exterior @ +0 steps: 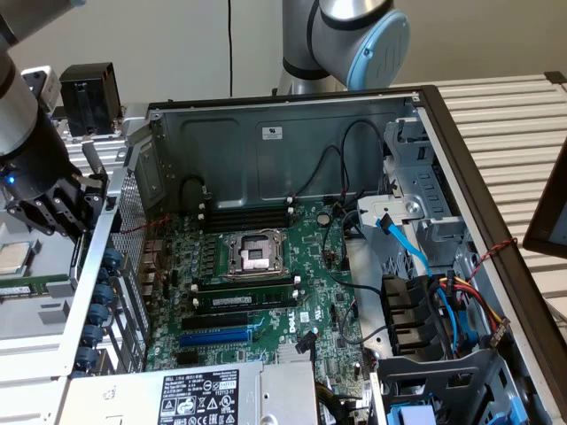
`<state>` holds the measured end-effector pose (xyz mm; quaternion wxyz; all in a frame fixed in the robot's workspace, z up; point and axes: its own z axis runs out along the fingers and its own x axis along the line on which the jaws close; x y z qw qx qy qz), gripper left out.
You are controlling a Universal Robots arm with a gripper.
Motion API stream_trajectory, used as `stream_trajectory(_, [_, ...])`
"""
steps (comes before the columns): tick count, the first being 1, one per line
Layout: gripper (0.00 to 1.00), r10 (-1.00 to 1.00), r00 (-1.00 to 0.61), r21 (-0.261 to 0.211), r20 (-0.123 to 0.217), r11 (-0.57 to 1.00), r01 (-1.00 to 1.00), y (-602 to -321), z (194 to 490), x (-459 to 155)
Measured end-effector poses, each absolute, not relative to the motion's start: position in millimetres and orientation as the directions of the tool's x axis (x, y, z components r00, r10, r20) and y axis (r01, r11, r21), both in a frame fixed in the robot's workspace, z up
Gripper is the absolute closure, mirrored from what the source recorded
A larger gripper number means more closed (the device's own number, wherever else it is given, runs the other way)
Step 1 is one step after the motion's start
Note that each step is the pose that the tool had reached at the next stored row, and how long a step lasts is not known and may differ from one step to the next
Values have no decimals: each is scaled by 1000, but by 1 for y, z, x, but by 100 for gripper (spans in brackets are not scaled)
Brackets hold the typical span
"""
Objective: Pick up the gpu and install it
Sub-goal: 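Pick up the gpu and move the gpu toward the slot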
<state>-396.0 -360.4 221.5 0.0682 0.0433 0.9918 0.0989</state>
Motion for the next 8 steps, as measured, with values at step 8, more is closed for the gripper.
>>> stream_trajectory(8, [72, 106, -986, 217, -125, 973, 77, -361, 239, -398])
